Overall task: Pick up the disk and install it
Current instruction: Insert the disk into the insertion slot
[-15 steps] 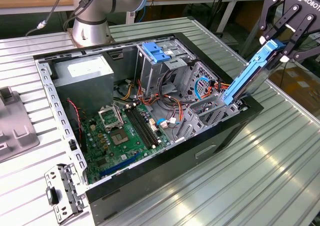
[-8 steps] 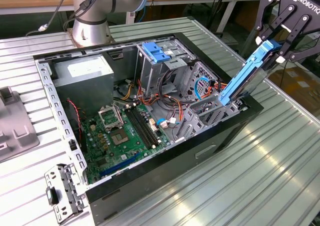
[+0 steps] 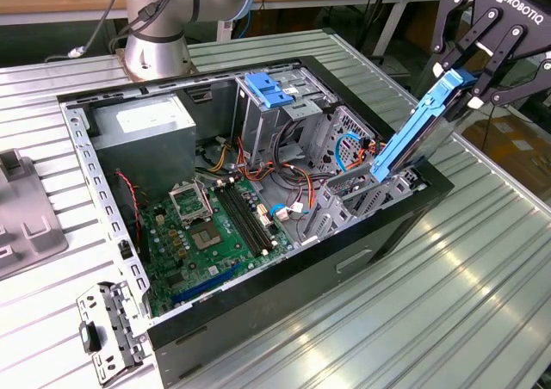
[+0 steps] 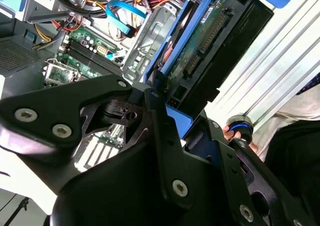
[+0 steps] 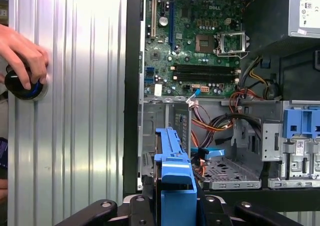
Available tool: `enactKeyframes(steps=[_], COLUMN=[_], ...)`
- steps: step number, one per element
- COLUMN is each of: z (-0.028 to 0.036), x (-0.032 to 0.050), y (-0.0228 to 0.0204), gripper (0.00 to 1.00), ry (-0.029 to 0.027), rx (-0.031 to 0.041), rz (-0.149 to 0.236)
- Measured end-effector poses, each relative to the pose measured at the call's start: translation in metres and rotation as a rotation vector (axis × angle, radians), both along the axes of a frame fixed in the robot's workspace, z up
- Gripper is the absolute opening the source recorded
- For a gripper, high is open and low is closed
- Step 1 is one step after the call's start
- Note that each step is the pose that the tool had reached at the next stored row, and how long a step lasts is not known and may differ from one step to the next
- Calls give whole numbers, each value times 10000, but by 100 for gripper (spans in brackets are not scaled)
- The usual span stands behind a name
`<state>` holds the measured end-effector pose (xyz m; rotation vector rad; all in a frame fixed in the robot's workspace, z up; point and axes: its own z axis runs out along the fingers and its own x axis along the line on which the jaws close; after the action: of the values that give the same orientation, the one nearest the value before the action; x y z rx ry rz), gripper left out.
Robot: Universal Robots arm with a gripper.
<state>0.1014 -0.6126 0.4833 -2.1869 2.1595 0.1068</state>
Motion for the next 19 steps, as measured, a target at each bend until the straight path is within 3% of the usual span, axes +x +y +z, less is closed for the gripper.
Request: enactKeyframes(steps=[6, 13, 19], z=[-16, -45, -74], x=[-54, -127, -140], y=[71, 81, 81], gripper=[37, 37, 37], ry=[0, 0, 0], rx=[5, 6, 5], rz=[0, 0, 0])
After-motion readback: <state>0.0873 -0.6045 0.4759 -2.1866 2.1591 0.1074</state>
